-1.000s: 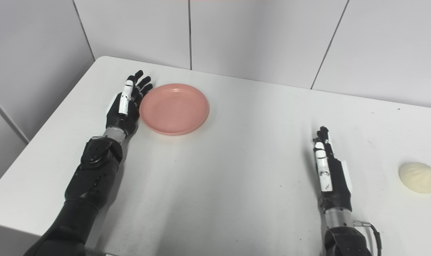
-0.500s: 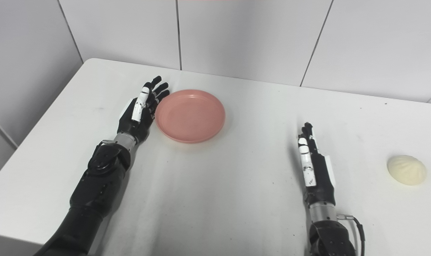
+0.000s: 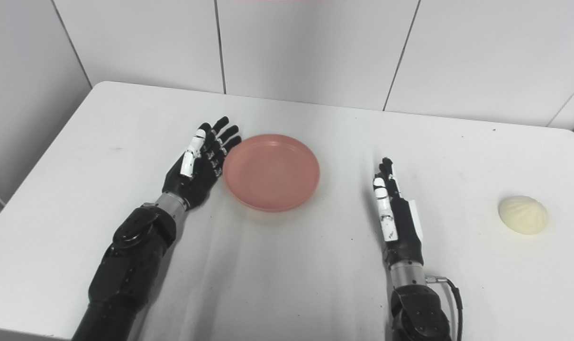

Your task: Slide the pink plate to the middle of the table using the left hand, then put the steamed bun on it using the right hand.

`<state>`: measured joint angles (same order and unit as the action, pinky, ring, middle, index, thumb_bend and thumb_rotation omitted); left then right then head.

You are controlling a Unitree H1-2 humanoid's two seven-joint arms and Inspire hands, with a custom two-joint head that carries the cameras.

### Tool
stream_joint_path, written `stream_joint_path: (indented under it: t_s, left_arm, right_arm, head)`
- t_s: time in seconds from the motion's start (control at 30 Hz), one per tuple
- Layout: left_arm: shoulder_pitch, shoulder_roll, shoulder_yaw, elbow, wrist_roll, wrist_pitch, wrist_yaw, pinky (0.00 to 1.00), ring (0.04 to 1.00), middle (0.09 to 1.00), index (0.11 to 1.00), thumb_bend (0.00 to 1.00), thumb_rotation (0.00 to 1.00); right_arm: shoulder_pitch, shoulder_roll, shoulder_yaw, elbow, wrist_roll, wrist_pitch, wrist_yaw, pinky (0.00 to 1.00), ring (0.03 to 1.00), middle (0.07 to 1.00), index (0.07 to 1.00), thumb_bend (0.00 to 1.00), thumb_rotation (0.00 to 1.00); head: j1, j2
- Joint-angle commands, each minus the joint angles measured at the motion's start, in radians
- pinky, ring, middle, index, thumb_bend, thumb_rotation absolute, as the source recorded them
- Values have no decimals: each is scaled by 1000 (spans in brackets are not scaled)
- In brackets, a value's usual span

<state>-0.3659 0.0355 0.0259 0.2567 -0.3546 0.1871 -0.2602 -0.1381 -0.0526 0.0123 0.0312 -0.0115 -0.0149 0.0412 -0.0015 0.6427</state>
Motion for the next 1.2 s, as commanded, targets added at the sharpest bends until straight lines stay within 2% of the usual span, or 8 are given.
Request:
stream_joint_path:
  t_s: [0.0,0.3,0.87,1.0,1.13,1.17]
  left_arm:
    - [17,-10,-12,-14,-6,64,-6,1000,963,961,969,404,1000]
    - [53,-19,-59,-51,-3,82,-35,991,959,964,967,409,1000]
    - [80,-21,-65,-35,-4,80,-52,1000,978,978,991,433,1000]
    - [86,-21,-65,-27,9,61,-46,1000,981,979,989,435,1000]
    - [89,-31,-54,-22,12,41,-27,1000,977,976,985,434,1000]
    - [92,-32,-53,-25,16,38,-23,1000,976,974,981,434,1000]
  right_arm:
    - [18,24,13,23,-5,3,-7,1000,991,1000,1000,210,1000]
    - [20,28,23,9,-24,8,-12,992,991,1000,1000,202,1000]
    - [13,43,23,20,-44,-2,-35,983,988,1000,1000,204,1000]
    - [15,44,15,-2,-42,18,-41,994,991,1000,1000,205,1000]
    - [12,41,4,-12,-62,5,-62,996,989,1000,1000,241,1000]
    - [12,40,2,-14,-70,1,-67,991,983,995,999,280,1000]
  head:
    - [-6,1]
    - [-26,9]
    - [-58,12]
    - [-58,12]
    - [-120,4]
    - [-123,4]
